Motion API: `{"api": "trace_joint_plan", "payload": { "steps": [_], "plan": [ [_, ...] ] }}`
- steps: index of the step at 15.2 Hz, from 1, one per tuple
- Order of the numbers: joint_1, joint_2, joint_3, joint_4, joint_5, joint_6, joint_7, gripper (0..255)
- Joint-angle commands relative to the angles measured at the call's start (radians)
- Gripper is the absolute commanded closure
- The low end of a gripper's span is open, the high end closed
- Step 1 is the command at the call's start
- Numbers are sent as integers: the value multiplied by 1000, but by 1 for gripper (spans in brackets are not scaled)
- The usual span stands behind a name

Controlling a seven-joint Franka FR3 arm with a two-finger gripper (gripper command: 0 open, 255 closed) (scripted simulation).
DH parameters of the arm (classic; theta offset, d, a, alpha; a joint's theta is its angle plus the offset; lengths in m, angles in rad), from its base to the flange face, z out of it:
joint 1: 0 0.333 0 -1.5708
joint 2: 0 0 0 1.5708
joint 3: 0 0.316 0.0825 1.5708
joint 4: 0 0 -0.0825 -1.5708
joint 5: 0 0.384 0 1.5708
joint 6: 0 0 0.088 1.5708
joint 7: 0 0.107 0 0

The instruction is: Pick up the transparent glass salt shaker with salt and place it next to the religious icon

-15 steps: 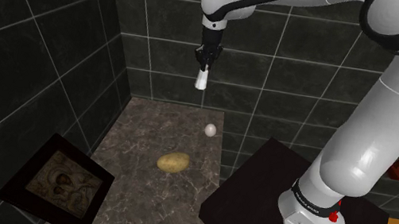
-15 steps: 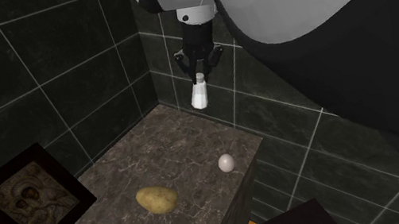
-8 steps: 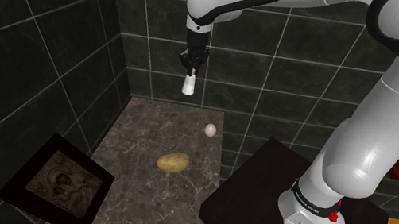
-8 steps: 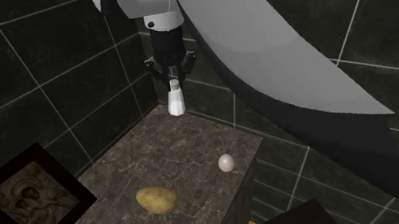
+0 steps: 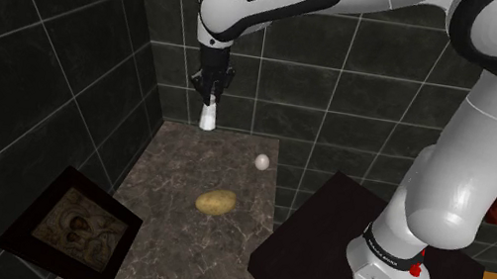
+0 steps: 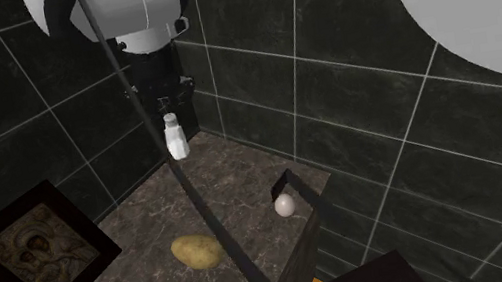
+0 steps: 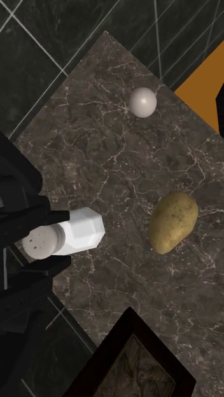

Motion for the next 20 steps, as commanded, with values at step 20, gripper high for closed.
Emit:
{"api": "trace_joint_plan", "payload": {
  "steps": [20],
  "plan": [
    [203, 270, 130, 292, -69, -18, 353, 255]
  ]
}}
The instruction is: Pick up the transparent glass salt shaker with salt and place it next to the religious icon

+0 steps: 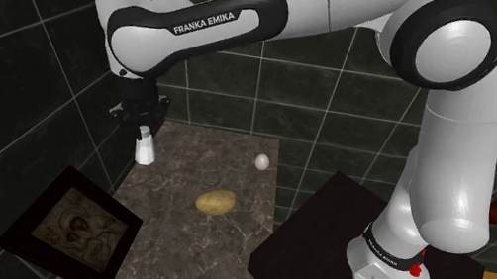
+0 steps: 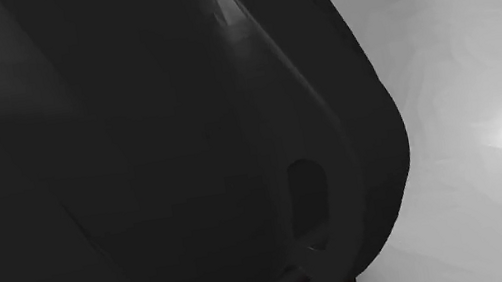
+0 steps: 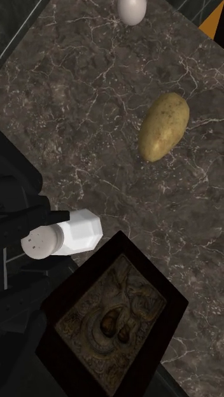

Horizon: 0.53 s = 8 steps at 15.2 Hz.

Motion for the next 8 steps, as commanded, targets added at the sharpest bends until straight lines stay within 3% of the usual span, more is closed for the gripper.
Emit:
{"api": "trace_joint_plan", "payload": {
  "steps": [1, 8],
  "plan": [
    [0, 4, 0, -21, -1, 26, 1, 255],
    [1, 29, -2, -80, -6, 110, 3, 255]
  ]
}}
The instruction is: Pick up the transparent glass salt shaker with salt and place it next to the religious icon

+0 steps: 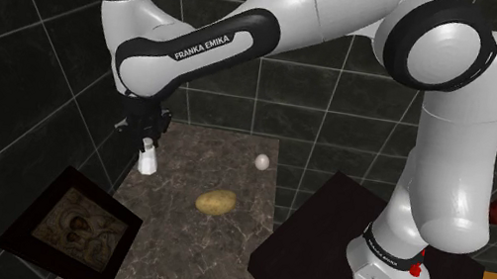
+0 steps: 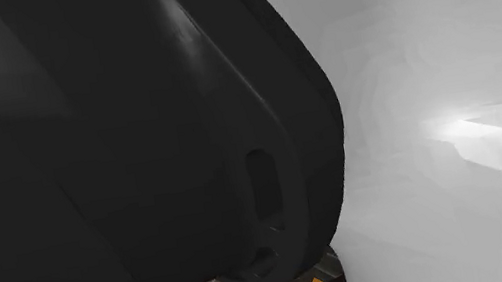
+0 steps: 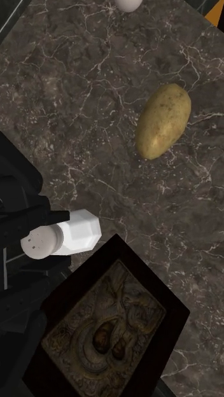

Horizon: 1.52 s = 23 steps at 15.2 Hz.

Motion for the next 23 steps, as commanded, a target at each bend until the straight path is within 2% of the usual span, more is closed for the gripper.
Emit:
{"api": "trace_joint_plan", "payload": {
  "steps": [1, 23],
  "plan": [
    [1, 10, -1, -15, -2, 25, 2, 255],
    [9, 150, -14, -117, -28, 266, 15, 255]
  ]
}}
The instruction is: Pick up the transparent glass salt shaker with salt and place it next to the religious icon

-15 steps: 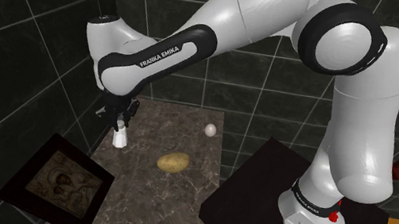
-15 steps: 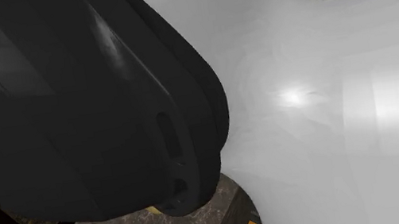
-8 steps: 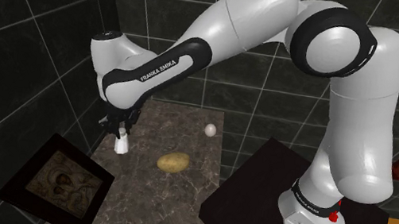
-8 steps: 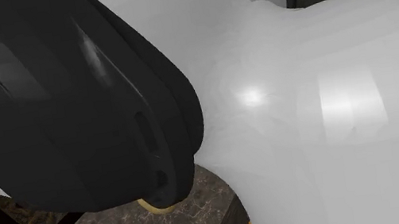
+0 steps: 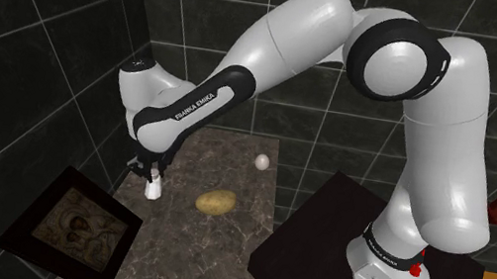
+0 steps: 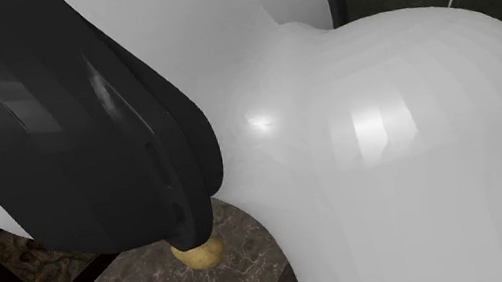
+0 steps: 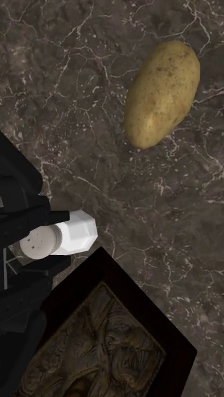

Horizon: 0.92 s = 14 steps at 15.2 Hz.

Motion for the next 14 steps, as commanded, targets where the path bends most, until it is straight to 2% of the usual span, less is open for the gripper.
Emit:
{"api": "trace_joint_plan", "payload": {
  "steps": [1, 14],
  "plan": [
    [2, 14, -1, -6, -3, 21, 3, 255],
    [12, 132, -15, -11, -21, 144, 13, 255]
  ]
}}
